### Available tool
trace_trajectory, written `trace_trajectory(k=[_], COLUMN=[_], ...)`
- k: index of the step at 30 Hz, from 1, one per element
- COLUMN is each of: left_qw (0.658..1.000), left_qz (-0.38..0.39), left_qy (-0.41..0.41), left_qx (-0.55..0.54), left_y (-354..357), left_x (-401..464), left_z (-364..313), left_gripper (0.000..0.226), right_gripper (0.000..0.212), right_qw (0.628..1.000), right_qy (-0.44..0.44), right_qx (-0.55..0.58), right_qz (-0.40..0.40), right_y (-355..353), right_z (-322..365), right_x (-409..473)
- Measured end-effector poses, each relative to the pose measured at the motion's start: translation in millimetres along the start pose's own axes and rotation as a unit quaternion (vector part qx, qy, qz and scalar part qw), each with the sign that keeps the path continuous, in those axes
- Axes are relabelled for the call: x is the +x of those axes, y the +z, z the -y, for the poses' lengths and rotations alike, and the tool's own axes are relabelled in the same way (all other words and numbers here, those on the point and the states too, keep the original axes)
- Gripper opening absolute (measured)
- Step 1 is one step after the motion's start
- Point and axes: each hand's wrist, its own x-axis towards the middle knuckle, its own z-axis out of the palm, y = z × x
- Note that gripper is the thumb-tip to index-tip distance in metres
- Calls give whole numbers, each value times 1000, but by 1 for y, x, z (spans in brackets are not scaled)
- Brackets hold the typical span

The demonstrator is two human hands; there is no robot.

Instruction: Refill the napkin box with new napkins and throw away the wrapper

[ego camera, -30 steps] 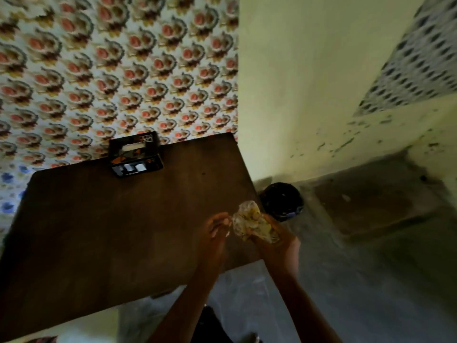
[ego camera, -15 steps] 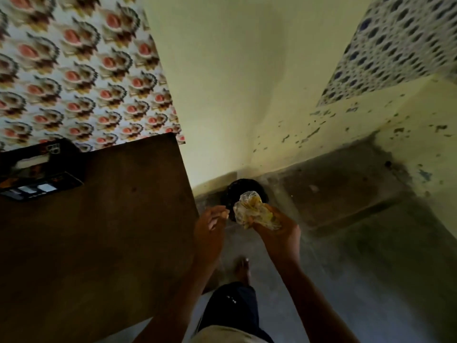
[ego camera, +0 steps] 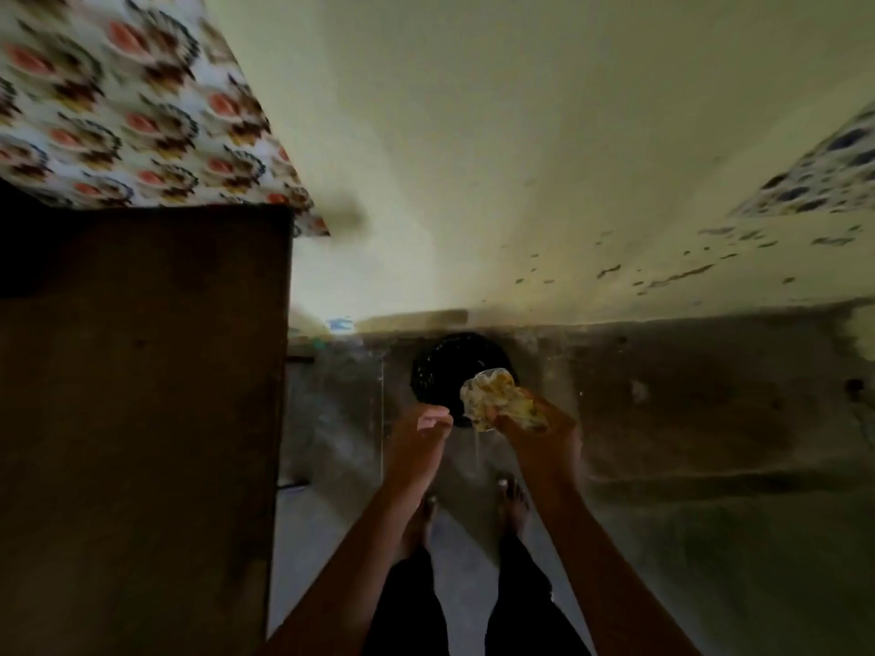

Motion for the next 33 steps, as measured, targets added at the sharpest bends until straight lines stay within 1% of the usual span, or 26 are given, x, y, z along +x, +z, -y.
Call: trace_trajectory(k=[1, 3, 5, 6, 8, 9, 11, 12, 14, 15, 17, 19, 21, 23, 25, 26, 28, 31, 33], left_qw=[1000, 998, 996, 994, 990, 987, 981, 979, 976, 976, 969, 957, 951, 948, 945, 944, 947, 958, 962], left_qz=[-3, -18, -42, -61, -92, -103, -136, -153, -147, -143, -184, -245, -275, -290, -304, -311, -313, -278, -260], left_qy=[-21, -46, -68, -82, -100, -108, -127, -124, -128, -123, -106, -92, -72, -48, -23, -10, -1, -22, -32], left_qx=[9, 29, 44, 42, 48, 55, 52, 55, 93, 113, 128, 128, 123, 125, 118, 109, 73, 69, 72], left_y=[15, 38, 51, 64, 84, 91, 107, 113, 123, 126, 131, 134, 139, 142, 142, 141, 138, 134, 130], left_x=[21, 64, 105, 134, 184, 205, 246, 264, 293, 305, 329, 338, 341, 343, 340, 340, 340, 331, 324], left_z=[16, 50, 81, 108, 151, 168, 201, 215, 239, 248, 269, 277, 283, 287, 289, 289, 287, 276, 266], left_gripper=[17, 17, 21, 23, 32, 34, 31, 33, 39, 41, 41, 30, 25, 30, 37, 41, 47, 49, 52], right_gripper=[60, 62, 63, 63, 65, 62, 56, 57, 58, 52, 41, 37, 33, 41, 55, 59, 66, 94, 99], right_qw=[1000, 998, 997, 995, 993, 992, 985, 984, 980, 974, 957, 943, 919, 896, 888, 888, 884, 865, 848], right_qy=[16, 25, 31, 30, 19, 17, 5, -3, -8, -20, -40, -63, -101, -115, -109, -114, -145, -194, -180], right_qx=[-3, -21, -51, -64, -88, -98, -131, -137, -172, -202, -251, -287, -332, -365, -371, -365, -368, -400, -436], right_qz=[23, 50, 48, 67, 71, 72, 111, 114, 98, 101, 136, 156, 186, 224, 248, 254, 250, 232, 239], right_y=[7, 24, 41, 52, 78, 91, 121, 136, 155, 162, 183, 197, 211, 217, 218, 218, 216, 207, 194], right_z=[-31, -86, -120, -153, -202, -217, -280, -295, -298, -292, -305, -315, -324, -330, -332, -332, -326, -315, -307], right_x=[29, 81, 121, 149, 199, 219, 272, 291, 309, 312, 330, 350, 361, 370, 376, 377, 374, 360, 347])
